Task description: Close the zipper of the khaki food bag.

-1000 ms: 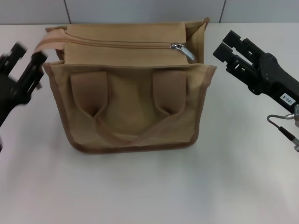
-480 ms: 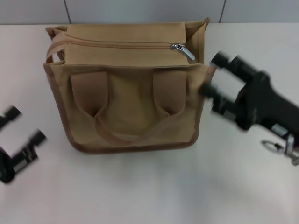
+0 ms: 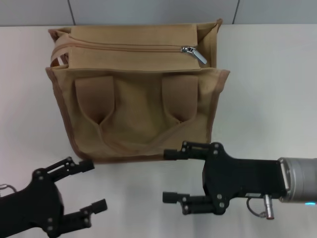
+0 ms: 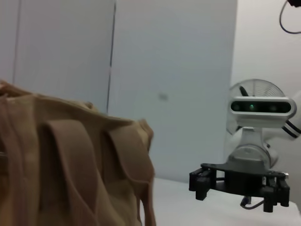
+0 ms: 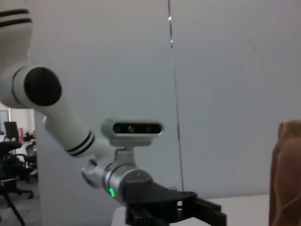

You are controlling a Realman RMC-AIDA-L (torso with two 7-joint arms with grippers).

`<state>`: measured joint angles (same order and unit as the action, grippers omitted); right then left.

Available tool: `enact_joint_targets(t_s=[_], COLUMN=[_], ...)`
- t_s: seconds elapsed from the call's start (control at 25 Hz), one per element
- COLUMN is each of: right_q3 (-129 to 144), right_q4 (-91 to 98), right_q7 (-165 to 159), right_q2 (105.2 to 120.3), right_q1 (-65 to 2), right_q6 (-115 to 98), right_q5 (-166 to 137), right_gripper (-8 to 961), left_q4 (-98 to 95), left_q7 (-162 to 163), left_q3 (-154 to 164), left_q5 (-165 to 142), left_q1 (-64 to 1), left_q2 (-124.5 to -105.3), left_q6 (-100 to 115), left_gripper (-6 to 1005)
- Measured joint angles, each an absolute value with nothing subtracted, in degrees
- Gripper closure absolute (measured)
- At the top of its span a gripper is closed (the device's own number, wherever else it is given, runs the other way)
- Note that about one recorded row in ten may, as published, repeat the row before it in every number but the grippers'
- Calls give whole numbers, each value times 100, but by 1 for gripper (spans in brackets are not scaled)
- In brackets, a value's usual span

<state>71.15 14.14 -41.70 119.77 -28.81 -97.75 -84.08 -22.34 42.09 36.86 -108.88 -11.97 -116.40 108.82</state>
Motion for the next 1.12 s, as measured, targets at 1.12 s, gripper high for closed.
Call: enact_joint_targets(t_s=[1.12], right_q3=[7102], right_q4=[1351], right_q7=[-4139], right_q2=[11985], right_q1=[-2883], right_q6=[-9650], right_q5=[-8318], right_gripper=[227], left_q4=[-2241], left_q7=[4206], left_q3=[3695], left_q5=[-10959], left_q1=[-1309], left_q2=[-11724], left_q6=[10722], left_gripper=[198])
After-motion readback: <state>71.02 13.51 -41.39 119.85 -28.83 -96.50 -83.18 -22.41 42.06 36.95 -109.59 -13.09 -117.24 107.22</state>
